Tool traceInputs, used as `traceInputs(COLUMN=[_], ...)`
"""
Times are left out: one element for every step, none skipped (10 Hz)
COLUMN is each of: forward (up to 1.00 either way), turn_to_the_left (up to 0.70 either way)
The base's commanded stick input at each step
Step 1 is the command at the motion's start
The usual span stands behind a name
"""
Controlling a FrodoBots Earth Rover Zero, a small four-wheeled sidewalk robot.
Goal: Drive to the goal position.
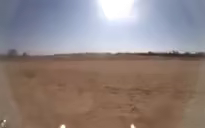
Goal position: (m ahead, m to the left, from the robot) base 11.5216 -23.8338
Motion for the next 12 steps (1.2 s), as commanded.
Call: traceInputs(forward=[1.00, 1.00, 1.00, 1.00, 1.00, 1.00, 1.00, 1.00, 1.00, 1.00, 1.00, 1.00], turn_to_the_left=[0.00, 0.00, 0.00, 0.00, 0.00, 0.00, 0.00, 0.00, 0.00, 0.00, 0.00, -0.15])
